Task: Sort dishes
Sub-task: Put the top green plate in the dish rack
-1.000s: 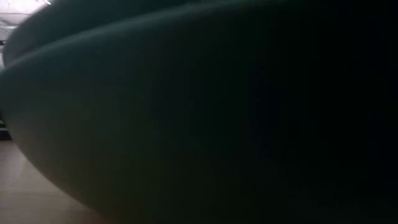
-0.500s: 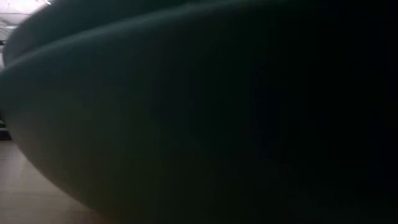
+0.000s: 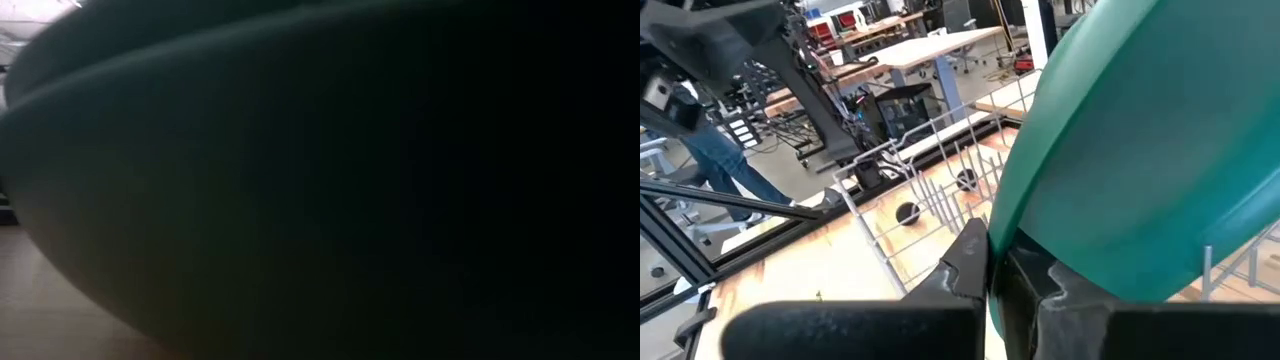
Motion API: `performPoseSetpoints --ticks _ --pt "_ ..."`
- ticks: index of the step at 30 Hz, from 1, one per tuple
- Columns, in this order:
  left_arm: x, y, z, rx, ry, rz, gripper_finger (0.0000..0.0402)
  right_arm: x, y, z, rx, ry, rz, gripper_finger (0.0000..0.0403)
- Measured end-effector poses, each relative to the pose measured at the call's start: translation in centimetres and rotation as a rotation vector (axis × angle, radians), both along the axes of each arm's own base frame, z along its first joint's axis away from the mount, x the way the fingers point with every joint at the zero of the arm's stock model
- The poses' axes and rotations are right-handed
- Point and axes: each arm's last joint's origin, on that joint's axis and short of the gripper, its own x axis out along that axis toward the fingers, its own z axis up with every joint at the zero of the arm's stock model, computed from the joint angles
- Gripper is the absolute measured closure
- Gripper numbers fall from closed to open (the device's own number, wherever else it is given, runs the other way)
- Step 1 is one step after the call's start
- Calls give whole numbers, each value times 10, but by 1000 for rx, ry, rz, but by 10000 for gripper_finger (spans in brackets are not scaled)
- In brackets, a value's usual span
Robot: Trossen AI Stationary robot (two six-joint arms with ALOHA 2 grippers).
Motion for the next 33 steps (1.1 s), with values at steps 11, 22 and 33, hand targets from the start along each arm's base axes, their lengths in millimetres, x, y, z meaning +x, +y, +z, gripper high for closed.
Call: performPoseSetpoints --ticks 11,22,33 --pt "0 0 0 0 0 0 229 -2 0 -9 84 62 68 360" --pt "0 0 0 0 0 0 229 -3 -1 -10 73 76 70 355" --pt "0 0 0 0 0 0 229 -2 0 -10 94 84 93 308"
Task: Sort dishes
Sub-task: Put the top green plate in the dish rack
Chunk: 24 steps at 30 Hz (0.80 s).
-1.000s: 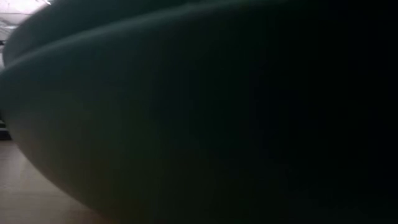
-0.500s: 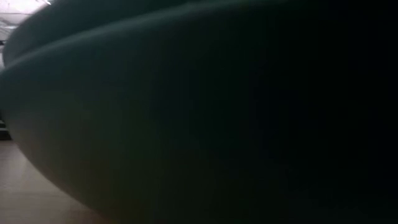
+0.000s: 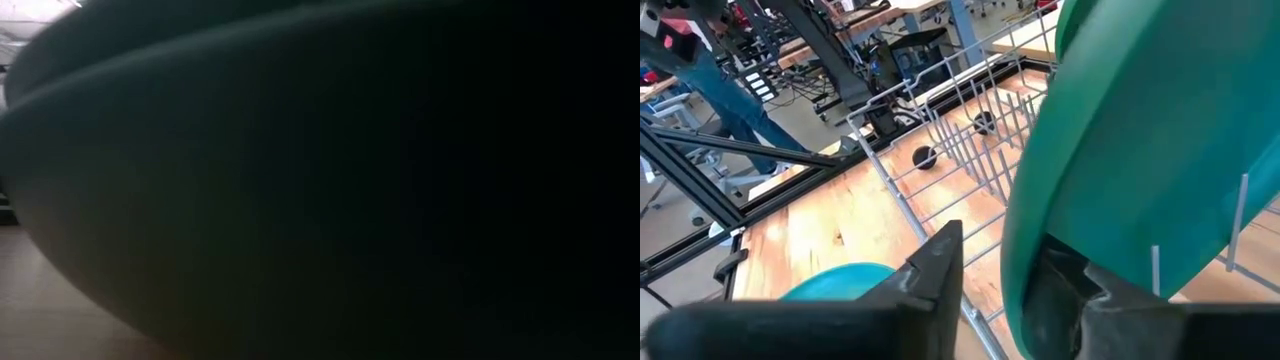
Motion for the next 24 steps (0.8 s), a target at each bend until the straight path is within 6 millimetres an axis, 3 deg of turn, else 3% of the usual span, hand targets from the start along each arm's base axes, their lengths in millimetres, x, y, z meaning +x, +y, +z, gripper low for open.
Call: performPoseSetpoints --ticks 7,11,19,24 --pt "0 0 0 0 1 -1 229 7 -6 4 32 -35 -49 274" --pt "0 0 0 0 0 -1 229 11 -10 5 38 -27 -62 272" --pt "0 0 0 12 22 -1 229 12 -8 4 114 42 89 271" --pt "0 0 0 11 20 -1 229 7 -13 10 127 2 61 271"
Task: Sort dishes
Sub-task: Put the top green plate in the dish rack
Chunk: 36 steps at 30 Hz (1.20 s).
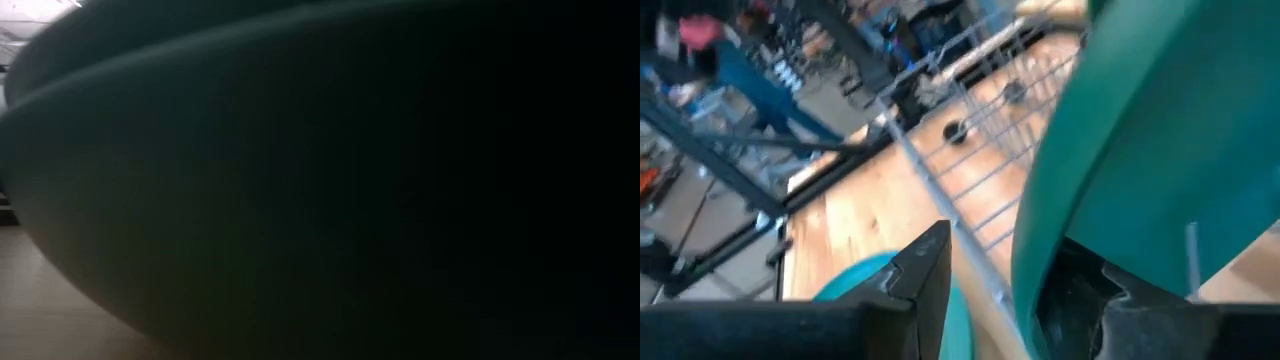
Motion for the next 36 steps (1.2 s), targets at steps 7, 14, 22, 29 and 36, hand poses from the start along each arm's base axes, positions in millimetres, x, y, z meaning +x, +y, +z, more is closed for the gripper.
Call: performPoseSetpoints --ticks 7,14,22,29,36 --pt "0 -1 -1 -14 12 -12 229 -11 -12 1 -74 18 -81 271" --pt "-1 -2 -1 -14 12 -14 229 -14 -15 -3 -83 47 -108 271" --pt "-1 -2 -1 -14 13 -14 229 -19 -17 3 -35 33 -68 271" --pt "-1 -2 -1 12 54 -15 229 -26 -22 6 -24 37 -43 271" --pt "-1 -2 0 6 45 -15 229 -36 -32 5 -57 80 -44 271"
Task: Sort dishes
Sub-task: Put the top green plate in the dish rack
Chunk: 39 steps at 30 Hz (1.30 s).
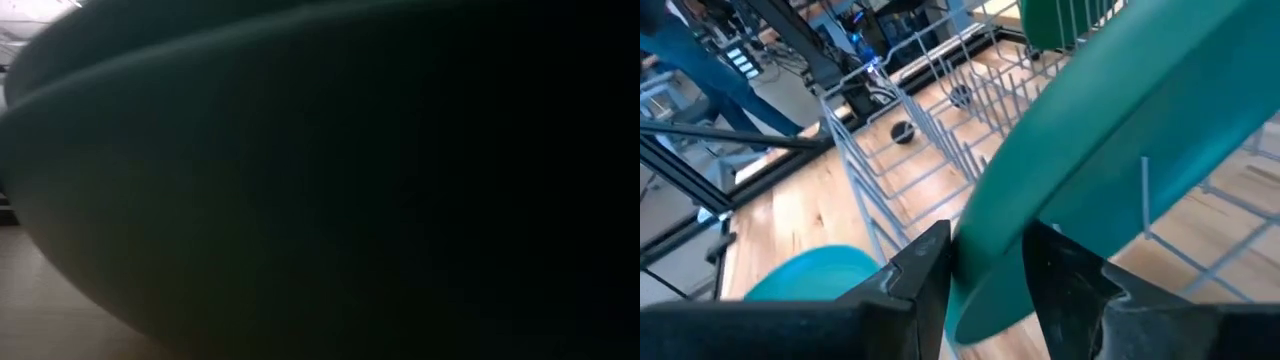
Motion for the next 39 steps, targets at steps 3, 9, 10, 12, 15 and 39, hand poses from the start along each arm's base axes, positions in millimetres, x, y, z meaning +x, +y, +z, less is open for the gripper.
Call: performPoseSetpoints --ticks 3,9,10,12,15,39 --pt "0 0 0 -12 -20 0 229 -5 -4 -2 6 33 8 271" --pt "-3 -6 0 -88 -64 -33 229 -12 -8 -6 21 101 48 271" --pt "-4 -8 0 -106 -76 -40 229 -12 -8 -6 22 103 51 271" --pt "-7 -10 2 -127 -102 -49 229 -14 -10 -6 19 107 51 271" --pt "-11 -11 7 -147 -128 -59 229 -15 -11 -5 16 97 42 271" --pt "-12 -13 6 -151 -104 -72 229 -11 -9 31 -21 -45 90 271"
